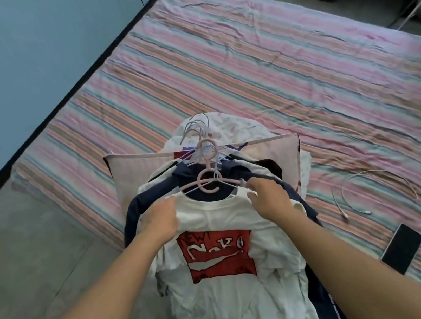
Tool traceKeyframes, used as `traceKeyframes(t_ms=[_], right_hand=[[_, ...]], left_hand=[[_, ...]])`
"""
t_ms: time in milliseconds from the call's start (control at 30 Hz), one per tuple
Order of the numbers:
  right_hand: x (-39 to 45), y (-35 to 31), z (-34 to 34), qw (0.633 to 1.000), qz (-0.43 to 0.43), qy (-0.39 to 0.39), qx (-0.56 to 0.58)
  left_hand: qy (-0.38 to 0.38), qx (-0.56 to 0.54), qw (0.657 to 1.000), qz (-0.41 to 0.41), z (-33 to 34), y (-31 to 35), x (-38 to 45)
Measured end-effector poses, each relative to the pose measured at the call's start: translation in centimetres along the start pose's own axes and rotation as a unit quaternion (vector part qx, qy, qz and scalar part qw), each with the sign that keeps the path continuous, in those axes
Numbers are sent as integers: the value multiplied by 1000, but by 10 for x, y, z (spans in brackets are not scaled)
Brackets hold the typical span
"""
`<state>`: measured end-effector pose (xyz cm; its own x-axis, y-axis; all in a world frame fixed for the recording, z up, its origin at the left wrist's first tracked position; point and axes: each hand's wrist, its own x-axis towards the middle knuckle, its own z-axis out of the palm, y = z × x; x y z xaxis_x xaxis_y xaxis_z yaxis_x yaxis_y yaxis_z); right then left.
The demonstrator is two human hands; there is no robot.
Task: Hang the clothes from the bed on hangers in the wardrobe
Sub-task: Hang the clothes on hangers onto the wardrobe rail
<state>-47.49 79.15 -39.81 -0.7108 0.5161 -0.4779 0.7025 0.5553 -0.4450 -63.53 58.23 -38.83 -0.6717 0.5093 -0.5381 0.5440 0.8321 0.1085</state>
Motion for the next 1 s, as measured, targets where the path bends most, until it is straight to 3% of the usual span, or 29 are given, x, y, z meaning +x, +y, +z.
traceKeyframes(t_ms=[300, 533, 767, 1000], right_hand=[[25, 7, 36, 1000, 19, 7, 16], [14, -1, 36, 983, -1, 79, 168], [-22, -24, 12, 965, -47, 130, 222], [-86, -58, -15, 966, -69, 137, 208]], left_hand=[[33, 63, 996, -46, 16, 3, 23], [77, 45, 995, -44, 23, -11, 18], [130, -1, 991, 8, -4, -27, -19], [183, -81, 979, 31, -29, -50, -103]])
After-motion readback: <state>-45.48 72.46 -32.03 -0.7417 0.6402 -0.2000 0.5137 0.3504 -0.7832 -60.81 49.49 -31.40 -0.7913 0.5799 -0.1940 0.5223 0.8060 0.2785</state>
